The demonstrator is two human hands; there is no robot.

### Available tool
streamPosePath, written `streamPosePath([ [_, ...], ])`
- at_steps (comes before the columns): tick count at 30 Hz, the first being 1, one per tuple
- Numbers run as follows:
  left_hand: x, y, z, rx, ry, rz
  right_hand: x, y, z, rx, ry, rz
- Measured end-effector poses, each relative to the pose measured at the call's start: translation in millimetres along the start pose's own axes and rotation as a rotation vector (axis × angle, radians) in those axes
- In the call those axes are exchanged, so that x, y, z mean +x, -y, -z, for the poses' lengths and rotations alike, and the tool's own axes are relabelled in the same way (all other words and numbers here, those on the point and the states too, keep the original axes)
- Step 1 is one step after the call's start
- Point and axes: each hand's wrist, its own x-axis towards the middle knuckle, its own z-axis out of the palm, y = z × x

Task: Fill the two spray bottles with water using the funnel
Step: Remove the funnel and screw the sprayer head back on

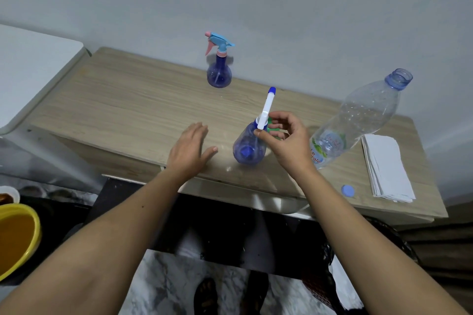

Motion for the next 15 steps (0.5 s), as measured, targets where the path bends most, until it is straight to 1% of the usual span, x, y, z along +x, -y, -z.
streamPosePath([
  [3, 4, 18, 3, 0.118, 0.028, 0.027, -1, -2, -3, -0.025, -0.021, 0.064],
  [7, 12, 30, 5, 0.133, 0.098, 0.038, 2, -1, -4, 0.028, 0.06, 0.072],
  [11, 17, 43, 0, 0.185, 0.171, -0.048, 9, -4, -8, 0.094, 0.11, 0.09],
  [15, 18, 54, -4, 0.26, 0.158, -0.088, 12, -12, -12, 0.124, 0.111, 0.044],
])
